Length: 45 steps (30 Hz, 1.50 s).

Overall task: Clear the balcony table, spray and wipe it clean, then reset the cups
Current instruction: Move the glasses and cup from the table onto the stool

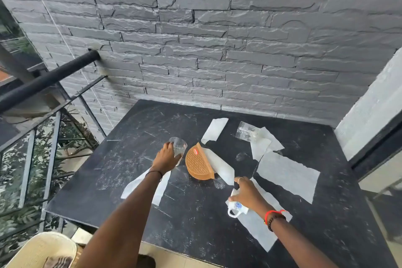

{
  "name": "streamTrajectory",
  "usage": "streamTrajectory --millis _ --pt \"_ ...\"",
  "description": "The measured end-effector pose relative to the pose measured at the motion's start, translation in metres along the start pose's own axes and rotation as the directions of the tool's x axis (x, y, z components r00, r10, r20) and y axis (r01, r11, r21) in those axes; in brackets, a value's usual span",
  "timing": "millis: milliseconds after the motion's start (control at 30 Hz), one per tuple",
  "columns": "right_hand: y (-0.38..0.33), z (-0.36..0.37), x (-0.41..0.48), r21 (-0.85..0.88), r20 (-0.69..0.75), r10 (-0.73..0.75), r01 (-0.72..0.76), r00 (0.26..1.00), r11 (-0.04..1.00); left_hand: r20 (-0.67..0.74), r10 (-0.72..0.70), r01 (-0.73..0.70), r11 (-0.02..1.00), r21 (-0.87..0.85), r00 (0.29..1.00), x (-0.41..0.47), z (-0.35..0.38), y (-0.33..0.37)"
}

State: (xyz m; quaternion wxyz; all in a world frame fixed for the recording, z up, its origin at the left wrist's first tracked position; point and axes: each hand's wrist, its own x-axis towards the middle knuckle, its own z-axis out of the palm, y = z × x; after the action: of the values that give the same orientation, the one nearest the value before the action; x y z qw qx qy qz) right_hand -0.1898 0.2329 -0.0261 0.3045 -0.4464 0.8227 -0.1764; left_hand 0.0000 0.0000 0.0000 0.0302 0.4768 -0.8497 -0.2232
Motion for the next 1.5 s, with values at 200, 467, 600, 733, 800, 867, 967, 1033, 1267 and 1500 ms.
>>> streamTrajectory --millis 200,467,600,733,800,867,967,1033,1267,1500 --pt "0.006 0.013 0.009 -0.199 0.128 0.086 -0.059 0.988 0.978 0.037 -0.179 0.183 0.970 -0.158 0.983 0.027 0.003 -0.013" --pt "0.009 0.022 0.021 -0.297 0.152 0.136 -0.086 0.979 0.951 0.144 -0.274 0.306 0.902 -0.304 0.951 0.068 0.015 -0.036" --pt "0.006 0.016 0.023 -0.228 0.151 0.176 -0.139 0.973 0.964 0.177 -0.282 0.328 0.875 -0.355 0.943 0.083 0.023 -0.038" --pt "0.002 0.007 0.023 -0.095 0.122 0.205 -0.195 0.971 0.976 0.176 -0.311 0.356 0.857 -0.374 0.934 0.124 0.062 -0.070" --pt "-0.002 0.002 0.023 -0.027 0.112 0.214 -0.213 0.970 0.977 0.212 -0.322 0.382 0.836 -0.394 0.923 0.128 0.061 -0.068" --pt "-0.009 -0.002 0.024 0.036 0.103 0.216 -0.221 0.971 0.975 0.222 -0.309 0.376 0.832 -0.407 0.925 0.118 0.040 -0.050" --pt "-0.019 -0.006 0.026 0.093 0.111 0.202 -0.213 0.973 0.973 0.235 -0.296 0.369 0.846 -0.384 0.926 0.129 0.044 -0.054" --pt "-0.026 -0.007 0.028 0.112 0.123 0.186 -0.200 0.975 0.973 0.242 -0.290 0.365 0.851 -0.377 0.926 0.145 0.060 -0.068" --pt "-0.046 -0.004 0.037 0.213 0.157 0.118 -0.151 0.980 0.965 0.189 -0.285 0.341 0.821 -0.459 0.940 0.111 0.021 -0.036" --pt "-0.061 0.001 0.042 0.270 0.139 0.063 -0.099 0.988 0.958 0.052 -0.305 0.280 0.773 -0.569 0.951 0.104 0.011 -0.040"
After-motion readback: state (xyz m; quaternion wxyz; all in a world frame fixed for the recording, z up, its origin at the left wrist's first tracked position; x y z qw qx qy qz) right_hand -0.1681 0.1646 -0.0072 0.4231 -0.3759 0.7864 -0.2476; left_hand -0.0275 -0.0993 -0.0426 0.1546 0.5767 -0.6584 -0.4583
